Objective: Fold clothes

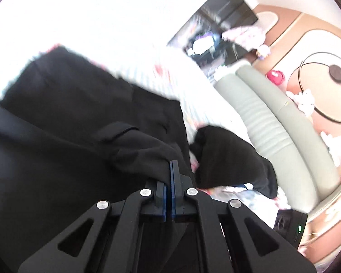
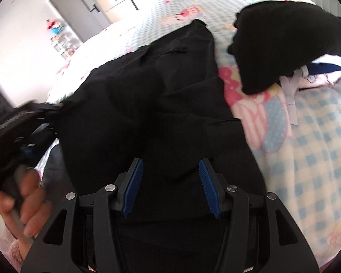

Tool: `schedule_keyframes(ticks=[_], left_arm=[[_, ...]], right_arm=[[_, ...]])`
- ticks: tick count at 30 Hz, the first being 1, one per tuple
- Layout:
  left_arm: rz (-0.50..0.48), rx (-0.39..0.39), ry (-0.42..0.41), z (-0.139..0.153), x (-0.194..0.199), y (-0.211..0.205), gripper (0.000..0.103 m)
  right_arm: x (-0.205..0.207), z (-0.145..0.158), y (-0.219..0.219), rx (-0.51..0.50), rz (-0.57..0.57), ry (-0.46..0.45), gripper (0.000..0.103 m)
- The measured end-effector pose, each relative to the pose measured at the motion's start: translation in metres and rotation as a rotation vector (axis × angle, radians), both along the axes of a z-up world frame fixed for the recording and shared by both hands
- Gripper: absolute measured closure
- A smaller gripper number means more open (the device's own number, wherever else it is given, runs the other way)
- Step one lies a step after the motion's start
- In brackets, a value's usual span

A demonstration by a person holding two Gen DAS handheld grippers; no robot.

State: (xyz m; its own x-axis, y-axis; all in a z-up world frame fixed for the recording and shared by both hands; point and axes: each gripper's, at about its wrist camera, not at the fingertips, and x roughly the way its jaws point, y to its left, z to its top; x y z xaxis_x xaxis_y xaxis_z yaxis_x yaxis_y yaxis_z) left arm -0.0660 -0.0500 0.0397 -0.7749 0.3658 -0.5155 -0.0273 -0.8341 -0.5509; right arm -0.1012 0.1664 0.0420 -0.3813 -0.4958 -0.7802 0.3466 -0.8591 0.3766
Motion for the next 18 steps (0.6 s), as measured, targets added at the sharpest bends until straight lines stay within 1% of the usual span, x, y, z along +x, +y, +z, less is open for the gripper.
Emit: schedule_keyframes(ticks=[2, 3, 4, 5, 6, 8, 10, 11, 12, 14, 16, 18], left_arm=[[0.077, -0.073, -0.053, -0.005, 0.025, -0.011, 0.1], [0.069, -0.085, -0.108, -0.016, 0.031, -0.013, 0.094], [0.046, -0.09, -0.17, -0.03, 0.035, -0.015, 0.076], [0.011, -0.097, -0.232, -0.044, 0.036, -0.018, 0.064], [0.007, -0.078, -0.245, -0.051, 0.041, -0.029, 0.057], [0.02, -0.023, -0.24, -0.06, 0.053, -0.054, 0.058], [0.084, -0.01, -0.208, -0.053, 0.062, -0.081, 0.054], [0.119, -0.007, -0.189, -0.048, 0.067, -0.094, 0.052], [0.169, -0.005, -0.205, -0.048, 0.066, -0.106, 0.047], [0.197, 0.055, -0.278, -0.062, 0.058, -0.132, 0.047], [0.14, 0.2, -0.337, -0.086, 0.035, -0.141, 0.046], [0.081, 0.338, -0.368, -0.106, 0.017, -0.144, 0.046]], right_arm=[[0.008, 0.004, -0.008, 0.003, 0.032, 0.011, 0.048], [0.011, 0.005, -0.014, 0.01, 0.048, 0.013, 0.047], [0.014, 0.004, -0.021, 0.019, 0.064, 0.014, 0.047], [0.016, 0.003, -0.028, 0.028, 0.08, 0.014, 0.047], [0.019, 0.002, -0.034, 0.034, 0.094, 0.01, 0.047], [0.024, 0.0, -0.049, 0.044, 0.12, -0.002, 0.046], [0.03, 0.0, -0.063, 0.06, 0.149, 0.0, 0.045], [0.035, 0.001, -0.07, 0.1, 0.162, 0.018, 0.041], [0.037, 0.0, -0.075, 0.12, 0.166, 0.022, 0.039], [0.038, -0.005, -0.085, 0.141, 0.168, 0.019, 0.039], [0.037, -0.012, -0.092, 0.159, 0.164, 0.003, 0.039], [0.034, -0.022, -0.097, 0.169, 0.152, -0.034, 0.039]])
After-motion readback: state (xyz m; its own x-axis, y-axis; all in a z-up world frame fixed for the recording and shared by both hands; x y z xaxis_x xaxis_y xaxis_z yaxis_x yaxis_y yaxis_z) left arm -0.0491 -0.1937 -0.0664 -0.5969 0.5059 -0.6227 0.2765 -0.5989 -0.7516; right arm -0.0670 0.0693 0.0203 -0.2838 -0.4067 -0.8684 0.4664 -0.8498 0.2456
